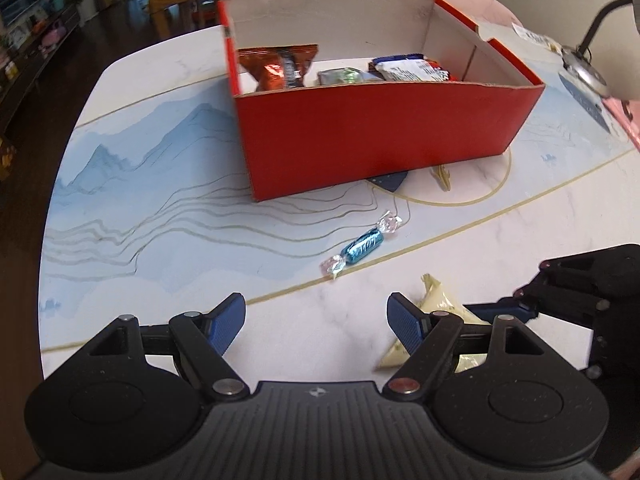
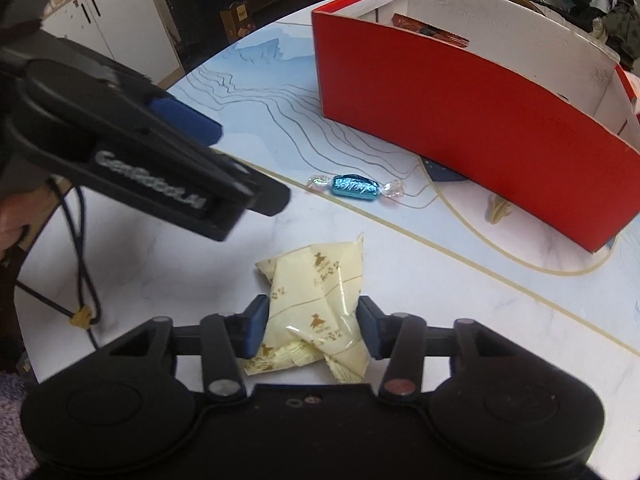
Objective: Organize snacks
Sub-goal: 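Grasp the cream pastry wrapper with the right gripper while the left grasps the blue candy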
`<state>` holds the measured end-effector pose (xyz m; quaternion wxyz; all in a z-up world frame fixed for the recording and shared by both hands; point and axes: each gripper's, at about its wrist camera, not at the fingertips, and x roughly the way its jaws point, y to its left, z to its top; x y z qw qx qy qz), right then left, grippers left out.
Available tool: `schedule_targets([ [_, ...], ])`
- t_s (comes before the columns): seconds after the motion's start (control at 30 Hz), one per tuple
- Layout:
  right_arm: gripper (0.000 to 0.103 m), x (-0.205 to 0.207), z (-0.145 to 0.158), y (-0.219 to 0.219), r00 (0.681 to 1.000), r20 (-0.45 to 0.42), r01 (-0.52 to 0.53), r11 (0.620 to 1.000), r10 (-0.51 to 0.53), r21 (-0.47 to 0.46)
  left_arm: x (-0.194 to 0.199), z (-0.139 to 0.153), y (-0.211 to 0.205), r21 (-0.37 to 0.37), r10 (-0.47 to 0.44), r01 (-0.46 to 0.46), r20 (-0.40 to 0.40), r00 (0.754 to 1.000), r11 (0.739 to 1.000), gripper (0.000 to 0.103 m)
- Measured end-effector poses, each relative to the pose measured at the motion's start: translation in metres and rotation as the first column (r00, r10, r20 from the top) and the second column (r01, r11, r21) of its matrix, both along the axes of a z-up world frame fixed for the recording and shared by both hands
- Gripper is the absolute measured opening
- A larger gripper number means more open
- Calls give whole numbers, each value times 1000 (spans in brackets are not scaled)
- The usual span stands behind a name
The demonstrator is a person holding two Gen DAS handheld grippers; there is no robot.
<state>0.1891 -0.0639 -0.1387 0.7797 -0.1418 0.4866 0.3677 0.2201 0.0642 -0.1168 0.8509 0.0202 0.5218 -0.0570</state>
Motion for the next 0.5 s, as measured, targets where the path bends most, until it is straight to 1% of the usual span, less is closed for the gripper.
schedule_targets([
  [0.1,39,2,0,-7,1000,-6,18,1000,-17,6,10,-6,-8,33,-42,43,-8,999,999,78],
  [0.23,37,5,1,-22,999,-13,40,999,-40,15,24,-12,-20,67,-114,115,-12,993,991,77],
  [0.3,37,8,1,-33,998,-26,61,998,-61,23,31,-15,-26,76,-157,157,-9,988,985,70],
  [0.33,37,8,1,-37,997,-27,69,997,-68,24,34,-17,-29,76,-174,175,-11,985,982,63],
  [0.37,37,9,2,-42,996,-31,79,997,-78,27,37,-18,-30,77,-186,187,-15,982,979,60],
  [0.4,37,11,3,-48,995,-40,90,995,-89,33,41,-21,-32,77,-197,198,-21,980,977,58],
  [0.47,37,14,4,-56,994,-47,104,994,-102,41,47,-26,-37,80,-216,218,-33,976,973,49],
  [0.5,37,16,5,-59,993,-50,111,993,-109,44,49,-28,-39,83,-223,226,-40,974,971,46],
])
